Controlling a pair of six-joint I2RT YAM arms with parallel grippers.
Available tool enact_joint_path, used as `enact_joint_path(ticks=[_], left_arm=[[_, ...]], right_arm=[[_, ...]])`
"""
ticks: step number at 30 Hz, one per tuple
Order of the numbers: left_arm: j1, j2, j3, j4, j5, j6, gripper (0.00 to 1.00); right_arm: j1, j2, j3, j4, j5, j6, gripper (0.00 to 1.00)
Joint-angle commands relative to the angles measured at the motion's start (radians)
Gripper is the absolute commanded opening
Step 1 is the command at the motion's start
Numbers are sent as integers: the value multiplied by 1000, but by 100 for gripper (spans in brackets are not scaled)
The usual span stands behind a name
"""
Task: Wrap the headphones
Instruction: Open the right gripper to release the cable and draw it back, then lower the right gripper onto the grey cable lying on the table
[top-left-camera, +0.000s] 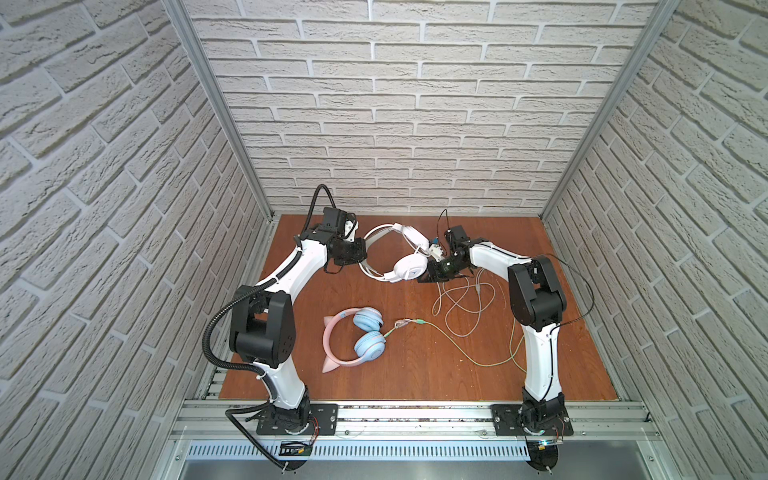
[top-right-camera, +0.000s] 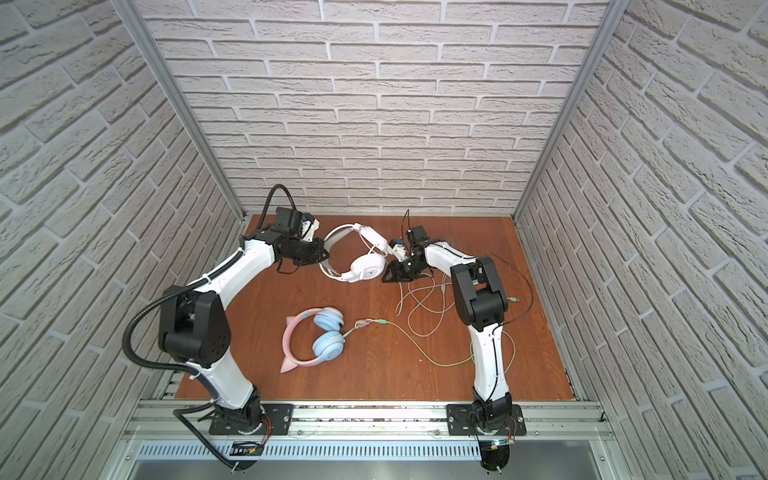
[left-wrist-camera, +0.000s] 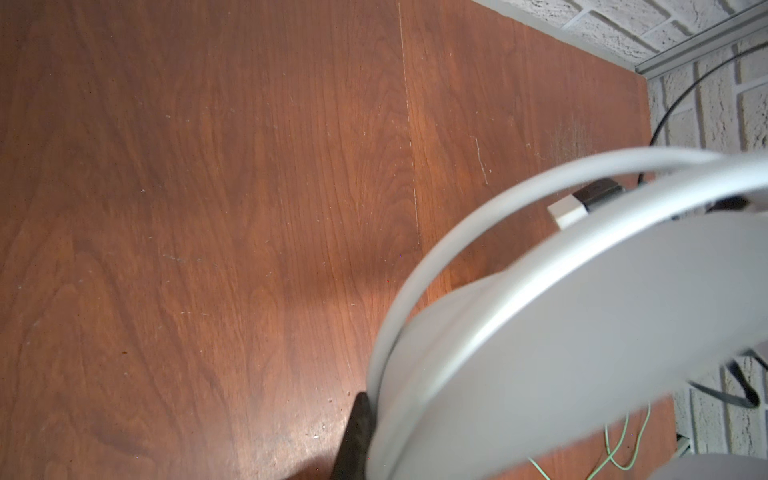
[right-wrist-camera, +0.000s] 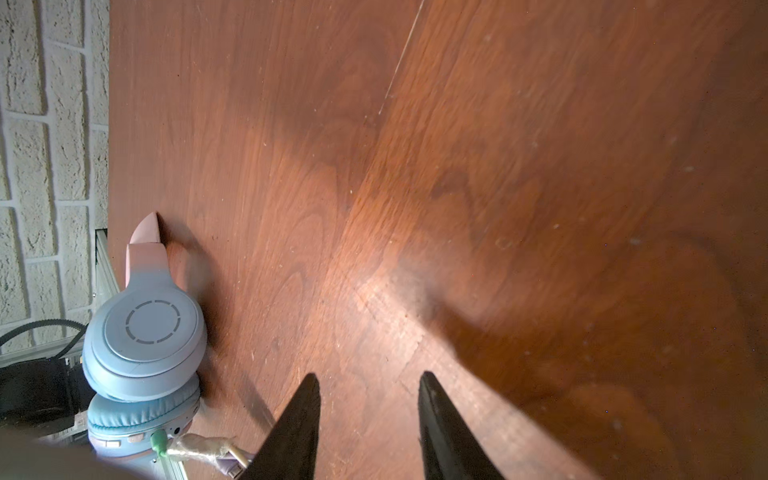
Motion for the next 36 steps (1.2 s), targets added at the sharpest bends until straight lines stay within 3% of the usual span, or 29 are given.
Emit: enact_joint_path(ticks=[1, 9, 20, 36], left_arm=[[21, -23, 24, 80, 10, -65, 0], [87, -27, -8, 115, -33, -164, 0], [162, -26, -13, 132, -103, -221, 0], [189, -14, -14, 154, -186, -293, 0]], right_arm=[[10, -73, -21, -4, 5, 0, 41], [24, -118, -125, 37, 4, 19, 41], [39, -117, -147, -6, 54, -3, 48], [79, -109, -164, -111, 208, -53, 49]])
